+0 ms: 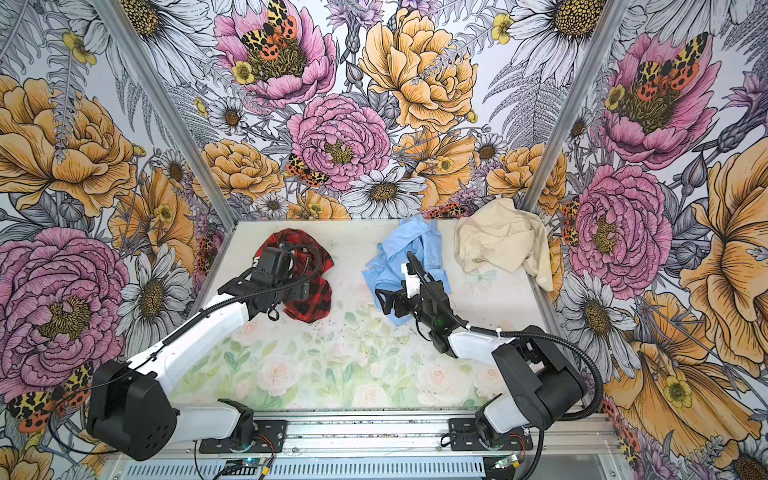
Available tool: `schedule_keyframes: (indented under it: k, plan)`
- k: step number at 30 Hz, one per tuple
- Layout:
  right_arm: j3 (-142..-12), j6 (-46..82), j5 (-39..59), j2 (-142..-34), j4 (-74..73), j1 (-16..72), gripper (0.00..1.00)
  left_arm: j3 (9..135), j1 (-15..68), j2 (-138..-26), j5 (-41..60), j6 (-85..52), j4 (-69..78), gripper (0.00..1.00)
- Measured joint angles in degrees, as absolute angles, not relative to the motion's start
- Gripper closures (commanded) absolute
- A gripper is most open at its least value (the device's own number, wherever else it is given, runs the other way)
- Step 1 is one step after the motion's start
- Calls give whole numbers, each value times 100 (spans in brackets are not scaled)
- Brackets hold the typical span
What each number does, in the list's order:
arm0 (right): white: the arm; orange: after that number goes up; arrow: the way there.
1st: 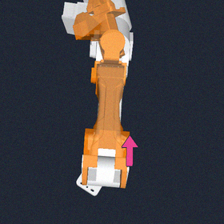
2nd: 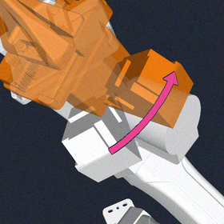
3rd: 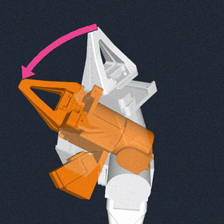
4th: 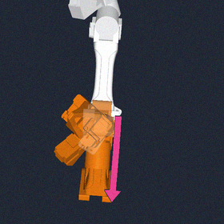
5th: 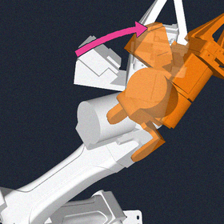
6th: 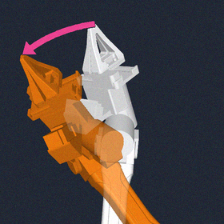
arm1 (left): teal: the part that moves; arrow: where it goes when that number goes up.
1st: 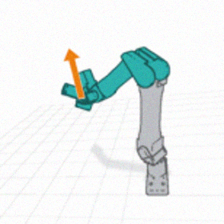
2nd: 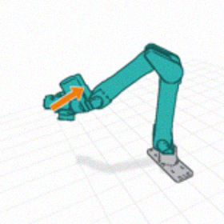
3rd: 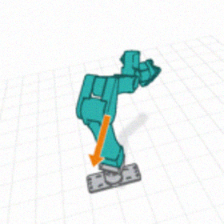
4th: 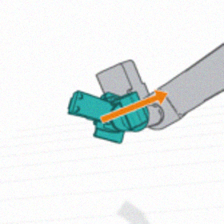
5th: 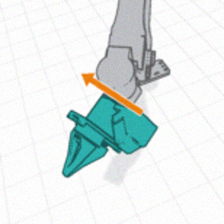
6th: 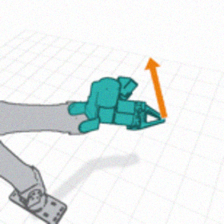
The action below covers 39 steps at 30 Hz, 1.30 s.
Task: Pick out a specific cloth from the pile
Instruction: 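Set the plaid shirt down in the corner and open left gripper, then regrasp the plaid shirt with left gripper and lift it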
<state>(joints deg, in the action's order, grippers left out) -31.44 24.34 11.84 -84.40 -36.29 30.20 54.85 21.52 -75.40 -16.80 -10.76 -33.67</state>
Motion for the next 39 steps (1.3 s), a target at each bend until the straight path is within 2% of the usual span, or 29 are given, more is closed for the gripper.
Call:
schedule_keyframes:
  k: [6, 9, 11, 13, 16, 22, 27, 33, 39]
  plan:
    - [-3144, 2427, 1168, -8409, -3590, 3022, 1, 4762, 1833, -8099, -1367, -1678, -2486, 14]
    - [-3144, 2386, 1138, -8320, -3542, 3022, 2, 4812, 1579, -8683, -1304, -1791, -2108, 21]
    - [-3144, 2342, 1087, -8252, -3533, 3022, 1, 4873, 1531, -9024, -1319, -1820, -1973, 36]
    - [-3144, 2296, 1028, -8173, -3489, 3022, 2, 4947, 1553, -9207, -1323, -1817, -1907, 65]
    - [-3144, 2233, 945, -8097, -3428, 3022, 1, 5199, 1557, -9229, -1313, -1811, -1935, 100]
    - [-3144, 2134, 854, -8018, -3339, 3022, 2, 6034, 1531, -8366, -1315, -1656, -2405, 100]
    - [-3144, 2134, 821, -7937, -3299, 3048, 2, 7959, 1144, -7712, -1278, -1286, -3039, 100]
    - [-3144, 2130, 816, -7861, -3282, 3048, 2, 10328, 687, -7835, -1035, -882, -3553, 100]
    - [-3144, 2088, 731, -7848, -3236, 3048, 1, 11454, 672, -8090, -945, -572, -3776, 100]
